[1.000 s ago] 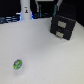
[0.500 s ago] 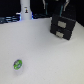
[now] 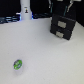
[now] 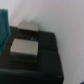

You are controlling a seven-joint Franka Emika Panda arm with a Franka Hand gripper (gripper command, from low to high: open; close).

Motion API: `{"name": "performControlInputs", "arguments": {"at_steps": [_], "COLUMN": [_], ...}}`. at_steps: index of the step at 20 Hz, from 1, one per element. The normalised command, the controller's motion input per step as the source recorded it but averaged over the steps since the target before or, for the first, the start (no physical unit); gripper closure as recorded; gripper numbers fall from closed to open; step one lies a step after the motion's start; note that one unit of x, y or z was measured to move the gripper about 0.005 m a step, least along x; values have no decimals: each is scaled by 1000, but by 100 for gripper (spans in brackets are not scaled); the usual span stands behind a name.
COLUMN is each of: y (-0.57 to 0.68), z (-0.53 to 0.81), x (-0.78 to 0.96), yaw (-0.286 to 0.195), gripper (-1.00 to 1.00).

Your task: Open the kcup holder, insert the kcup into the holder, and close the kcup holder

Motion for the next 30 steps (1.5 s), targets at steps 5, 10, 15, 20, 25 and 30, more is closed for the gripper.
{"name": "performControlInputs", "arguments": {"at_steps": [5, 10, 15, 20, 25, 30], "y": [652, 470, 407, 315, 170, 64], "z": [-226, -353, -374, -401, -445, -416], "x": [-282, -127, -102, -121, -227, -302], "yaw": [-131, -88, -58, -45, -34, -35], "gripper": [-100, -100, -100, -100, -100, -100]}}
